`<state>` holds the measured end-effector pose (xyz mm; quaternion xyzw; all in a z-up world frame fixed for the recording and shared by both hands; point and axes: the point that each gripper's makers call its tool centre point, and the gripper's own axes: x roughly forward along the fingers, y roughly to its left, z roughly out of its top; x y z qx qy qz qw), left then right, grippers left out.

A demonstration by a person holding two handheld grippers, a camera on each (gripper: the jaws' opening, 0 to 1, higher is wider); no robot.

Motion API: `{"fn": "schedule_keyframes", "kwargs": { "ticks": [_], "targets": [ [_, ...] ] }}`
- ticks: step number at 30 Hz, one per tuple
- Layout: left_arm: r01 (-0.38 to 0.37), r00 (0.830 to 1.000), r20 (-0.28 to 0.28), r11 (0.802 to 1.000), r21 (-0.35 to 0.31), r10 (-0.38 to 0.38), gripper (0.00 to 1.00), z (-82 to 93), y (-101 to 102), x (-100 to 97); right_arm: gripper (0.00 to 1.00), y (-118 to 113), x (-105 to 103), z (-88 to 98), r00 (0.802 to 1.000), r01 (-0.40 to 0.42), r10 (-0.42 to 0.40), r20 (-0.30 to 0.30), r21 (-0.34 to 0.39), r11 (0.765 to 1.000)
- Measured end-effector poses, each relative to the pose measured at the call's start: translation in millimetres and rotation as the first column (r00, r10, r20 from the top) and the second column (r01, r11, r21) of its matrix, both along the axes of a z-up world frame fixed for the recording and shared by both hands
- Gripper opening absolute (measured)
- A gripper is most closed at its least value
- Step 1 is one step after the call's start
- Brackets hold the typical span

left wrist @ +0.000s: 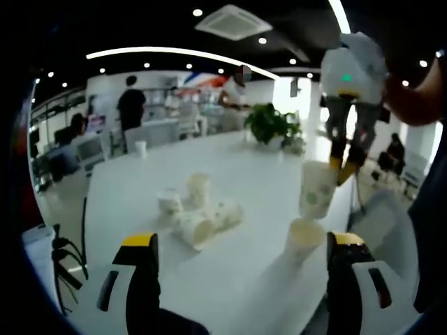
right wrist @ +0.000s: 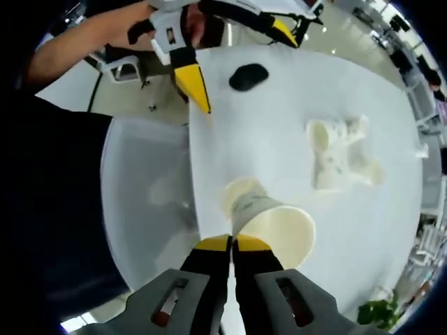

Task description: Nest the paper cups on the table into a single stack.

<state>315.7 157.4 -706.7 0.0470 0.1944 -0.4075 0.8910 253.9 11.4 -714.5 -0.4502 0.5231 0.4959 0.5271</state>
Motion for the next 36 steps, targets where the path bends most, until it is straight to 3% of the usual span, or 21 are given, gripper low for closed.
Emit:
{"fn": "schedule_keyframes", "kwargs": {
  "ticks": [15, 36],
  "targets": [
    [0.001, 1.0, 0.004, 1.0, 0.008, -0.001, 0.99, 1.1, 1.8, 1.4, 0.0, 5.3, 1.4, -26.1, 0.999, 0.037, -0.037, -0.006, 0.014, 0.999],
    [-0.015, 1.0, 0.003, 1.0, 0.001, 0.015, 0.99, 0.6, 7.6, 9.5, 0.0, 5.4, 5.4, -53.5, 1.0, 0.024, -0.024, 0.012, -0.025, 0.999]
  ]
}}
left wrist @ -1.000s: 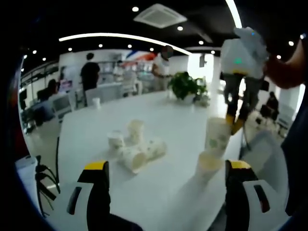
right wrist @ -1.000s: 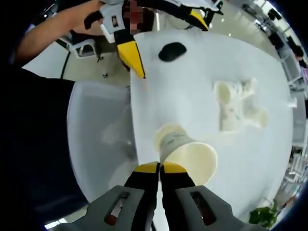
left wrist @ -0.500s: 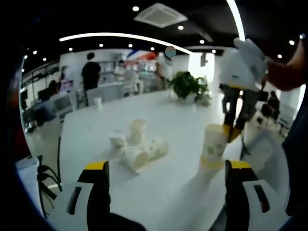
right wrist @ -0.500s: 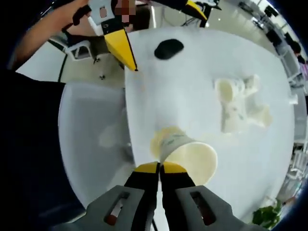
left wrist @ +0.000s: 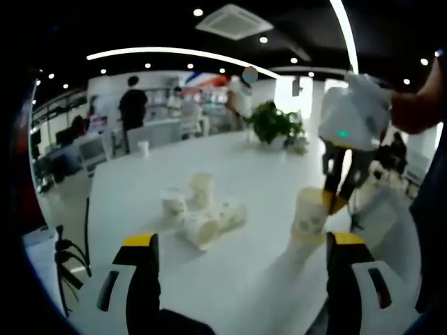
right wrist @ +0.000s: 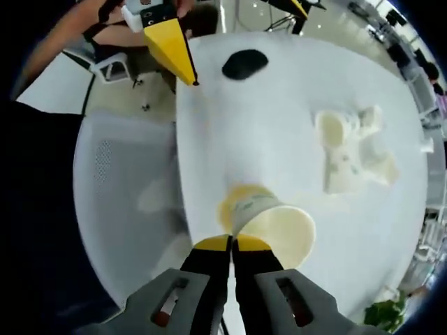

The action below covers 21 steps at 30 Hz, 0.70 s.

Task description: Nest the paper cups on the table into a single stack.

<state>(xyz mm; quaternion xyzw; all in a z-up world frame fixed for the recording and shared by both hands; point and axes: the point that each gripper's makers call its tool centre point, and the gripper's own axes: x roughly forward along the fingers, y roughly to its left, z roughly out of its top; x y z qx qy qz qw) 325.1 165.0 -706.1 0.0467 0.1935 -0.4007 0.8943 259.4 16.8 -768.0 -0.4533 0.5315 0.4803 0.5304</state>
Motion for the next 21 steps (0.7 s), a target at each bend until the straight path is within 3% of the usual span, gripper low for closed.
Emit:
{"fn": "schedule_keyframes", "kwargs": {
  "ticks": [7, 21],
  "targets": [
    [-0.003, 1.0, 0.006, 1.0, 0.0, 0.003, 0.98, 2.8, 0.0, 3.3, 0.0, -5.2, 11.9, -6.8, 0.999, -0.001, 0.001, 0.043, -0.017, 1.0],
    [-0.004, 1.0, -0.006, 1.0, 0.003, 0.004, 0.97, -1.2, -1.9, 3.5, 0.0, -5.7, 14.4, -27.5, 0.999, 0.036, -0.036, 0.019, 0.0, 0.999]
  ]
}}
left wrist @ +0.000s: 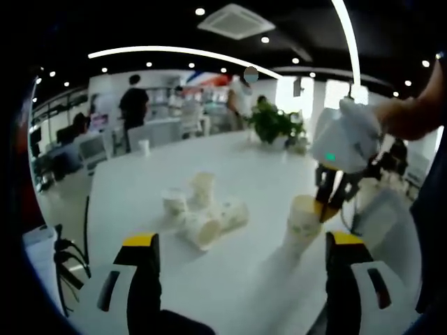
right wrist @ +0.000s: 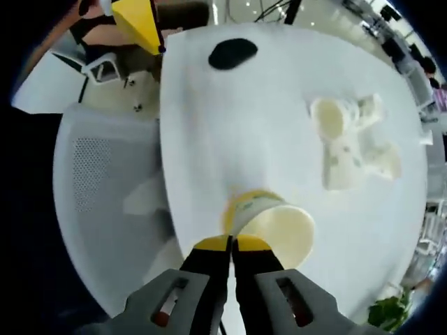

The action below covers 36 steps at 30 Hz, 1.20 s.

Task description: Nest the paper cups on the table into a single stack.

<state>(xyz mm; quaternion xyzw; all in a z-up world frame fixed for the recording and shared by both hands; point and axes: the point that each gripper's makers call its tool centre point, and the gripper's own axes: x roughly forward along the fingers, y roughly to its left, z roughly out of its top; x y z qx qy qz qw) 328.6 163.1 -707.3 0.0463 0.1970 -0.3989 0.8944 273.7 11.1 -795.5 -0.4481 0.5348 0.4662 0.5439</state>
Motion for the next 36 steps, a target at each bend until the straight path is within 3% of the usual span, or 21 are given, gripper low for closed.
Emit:
{"fn": "schedule_keyframes", "kwargs": {
  "ticks": [11, 15, 18, 22, 31, 36],
  "targets": [
    [-0.005, 1.0, -0.008, 1.0, 0.002, 0.005, 0.96, -1.2, 2.2, -0.4, 0.0, -1.7, -0.6, -10.3, 1.0, -0.003, 0.003, -0.011, -0.001, 1.0],
    [-0.005, 1.0, -0.009, 1.0, 0.001, 0.005, 0.96, -2.0, 2.9, -0.7, 0.0, -0.3, 1.2, -10.7, 1.0, 0.003, -0.003, -0.008, 0.023, 1.0],
    [-0.007, 1.0, -0.01, 1.0, -0.003, 0.007, 0.96, -1.7, 2.7, -1.2, 0.01, 3.2, -3.5, -10.0, 0.999, 0.019, -0.016, -0.041, 0.069, 0.997],
    [-0.009, 1.0, -0.009, 1.0, -0.014, 0.008, 0.97, 0.0, 1.7, -1.3, 0.09, 3.7, -1.7, -7.3, 0.998, 0.035, -0.029, -0.052, 0.12, 0.992],
    [-0.003, 1.0, -0.006, 1.0, -0.012, 0.003, 0.97, 0.5, -1.5, 0.0, 0.26, 5.4, 4.9, 16.9, 0.997, 0.064, -0.05, -0.066, 0.227, 0.972],
    [-0.003, 1.0, 0.005, 1.0, -0.024, 0.003, 0.99, 3.5, -2.6, 1.4, 0.38, 5.9, 18.5, 44.1, 0.991, 0.133, -0.119, -0.061, 0.34, 0.931]
  ]
}}
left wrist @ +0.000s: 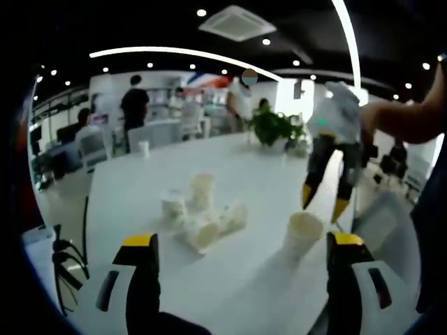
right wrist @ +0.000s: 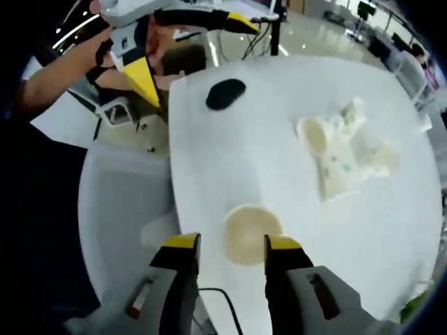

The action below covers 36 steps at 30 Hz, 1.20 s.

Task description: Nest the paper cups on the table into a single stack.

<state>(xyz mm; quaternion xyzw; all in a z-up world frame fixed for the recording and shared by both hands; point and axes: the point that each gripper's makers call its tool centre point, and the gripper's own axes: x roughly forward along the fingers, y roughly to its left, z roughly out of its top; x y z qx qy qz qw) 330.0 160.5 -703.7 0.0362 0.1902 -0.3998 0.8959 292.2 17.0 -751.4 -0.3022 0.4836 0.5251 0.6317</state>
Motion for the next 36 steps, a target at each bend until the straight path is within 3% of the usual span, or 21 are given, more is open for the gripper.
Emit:
{"fn": "schedule_keyframes", "kwargs": {
  "ticks": [6, 14, 19, 24, 30, 36],
  "targets": [
    [-0.002, 1.0, 0.002, 1.0, -0.002, 0.002, 0.99, -0.6, -0.9, 0.5, 0.48, -15.2, 21.7, 27.3, 0.994, 0.056, -0.065, 0.085, 0.106, 0.993],
    [-0.006, 1.0, 0.002, 1.0, -0.001, 0.006, 0.99, -3.2, -4.2, 2.0, 0.54, -45.8, 37.5, 41.4, 0.971, 0.119, -0.165, 0.176, 0.245, 0.962],
    [-0.016, 1.0, 0.017, 1.0, -0.005, 0.016, 0.99, -6.8, -2.8, 2.9, 0.6, -69.3, 46.4, 44.1, 0.942, 0.194, -0.276, 0.19, 0.362, 0.912],
    [-0.024, 1.0, -0.008, 1.0, 0.002, 0.024, 0.99, -17.3, 1.2, 3.5, 0.67, -87.2, 52.5, 49.2, 0.905, 0.229, -0.363, 0.223, 0.463, 0.856],
    [-0.015, 1.0, -0.015, 1.0, 0.011, 0.016, 0.99, -18.9, 0.7, 3.6, 0.8, -106.1, 46.2, 42.0, 0.888, 0.235, -0.396, 0.235, 0.508, 0.829],
    [-0.041, 0.999, 0.01, 0.999, 0.01, 0.04, 0.99, -7.5, 0.7, 10.1, 0.88, -132.0, 44.3, 39.4, 0.865, 0.265, -0.45, 0.221, 0.559, 0.785]
  ]
}}
